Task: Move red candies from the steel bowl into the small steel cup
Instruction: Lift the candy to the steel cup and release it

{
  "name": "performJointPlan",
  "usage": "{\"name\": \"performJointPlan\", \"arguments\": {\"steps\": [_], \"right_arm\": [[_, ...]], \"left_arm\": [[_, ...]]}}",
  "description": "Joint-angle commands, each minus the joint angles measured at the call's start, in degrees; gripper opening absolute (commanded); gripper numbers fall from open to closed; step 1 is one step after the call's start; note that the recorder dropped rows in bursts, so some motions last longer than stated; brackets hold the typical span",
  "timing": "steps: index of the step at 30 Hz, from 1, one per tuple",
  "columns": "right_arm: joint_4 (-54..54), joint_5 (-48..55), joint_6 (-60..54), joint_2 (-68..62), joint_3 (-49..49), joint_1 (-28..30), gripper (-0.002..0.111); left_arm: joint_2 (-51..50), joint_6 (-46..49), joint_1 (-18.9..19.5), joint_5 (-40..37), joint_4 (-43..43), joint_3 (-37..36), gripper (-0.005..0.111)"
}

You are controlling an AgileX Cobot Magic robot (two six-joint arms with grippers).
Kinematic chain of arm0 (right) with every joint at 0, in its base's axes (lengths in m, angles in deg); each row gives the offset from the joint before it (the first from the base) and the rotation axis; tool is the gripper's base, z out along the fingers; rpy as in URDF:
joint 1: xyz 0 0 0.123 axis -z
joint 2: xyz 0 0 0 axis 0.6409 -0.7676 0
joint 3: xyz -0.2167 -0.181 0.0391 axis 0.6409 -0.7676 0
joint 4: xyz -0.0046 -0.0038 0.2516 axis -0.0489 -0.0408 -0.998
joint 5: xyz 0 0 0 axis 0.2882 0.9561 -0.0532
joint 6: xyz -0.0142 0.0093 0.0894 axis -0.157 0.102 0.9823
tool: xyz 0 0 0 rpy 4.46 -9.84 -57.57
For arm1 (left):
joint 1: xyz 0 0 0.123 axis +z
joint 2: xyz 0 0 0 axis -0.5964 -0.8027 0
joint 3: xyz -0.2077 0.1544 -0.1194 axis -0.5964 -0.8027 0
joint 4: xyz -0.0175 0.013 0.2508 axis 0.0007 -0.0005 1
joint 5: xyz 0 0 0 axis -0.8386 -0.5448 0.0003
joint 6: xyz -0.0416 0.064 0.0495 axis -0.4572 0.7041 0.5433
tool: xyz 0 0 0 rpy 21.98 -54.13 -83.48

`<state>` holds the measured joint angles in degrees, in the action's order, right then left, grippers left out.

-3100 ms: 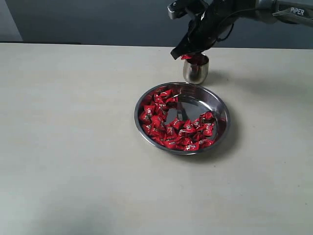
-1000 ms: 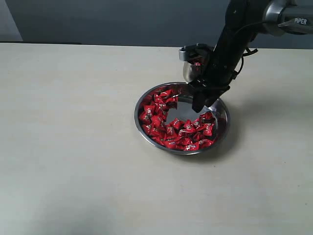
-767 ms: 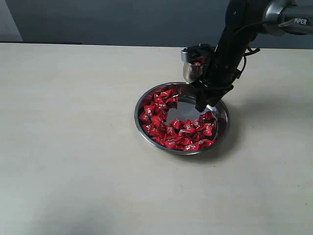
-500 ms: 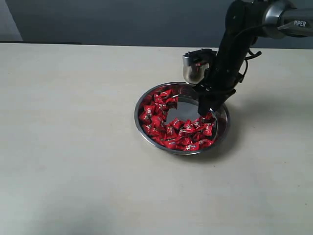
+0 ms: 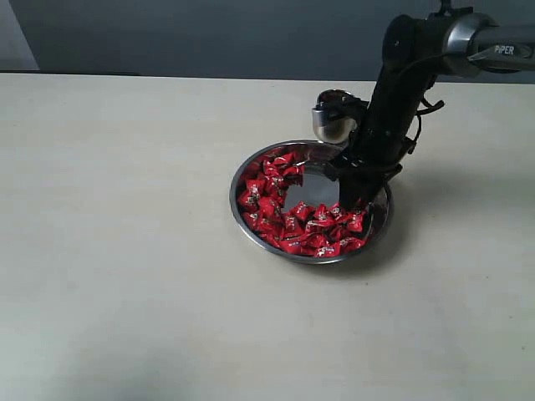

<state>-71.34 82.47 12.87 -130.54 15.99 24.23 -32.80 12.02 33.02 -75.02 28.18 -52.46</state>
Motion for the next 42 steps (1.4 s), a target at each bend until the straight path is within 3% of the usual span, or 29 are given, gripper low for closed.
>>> {"name": "performJointPlan", "arguments": {"steps": [1, 4, 9, 12, 31, 42], "right_arm": [[-0.1, -0.1, -0.7, 0.1, 0.0, 0.2, 0.045], [-0.1, -0.1, -0.7, 0.1, 0.0, 0.2, 0.042], [0.1, -0.1, -0.7, 0.1, 0.0, 0.2, 0.014], [0.3, -1.3, -0.9, 0.1, 0.0, 0.2, 0.007], [-2.0, -8.8, -1.1, 4.9, 1.2, 0.2, 0.007], [-1.9, -24.8, -1.1, 9.7, 1.2, 0.2, 0.007]], "left_arm": [[0.2, -0.3, -0.6, 0.2, 0.0, 0.1, 0.000], [0.2, -0.3, -0.6, 0.2, 0.0, 0.1, 0.000], [0.2, -0.3, -0.6, 0.2, 0.0, 0.1, 0.000], [0.2, -0.3, -0.6, 0.2, 0.0, 0.1, 0.000], [0.2, -0.3, -0.6, 0.2, 0.0, 0.1, 0.000], [0.2, -0.3, -0.6, 0.2, 0.0, 0.1, 0.000]]}}
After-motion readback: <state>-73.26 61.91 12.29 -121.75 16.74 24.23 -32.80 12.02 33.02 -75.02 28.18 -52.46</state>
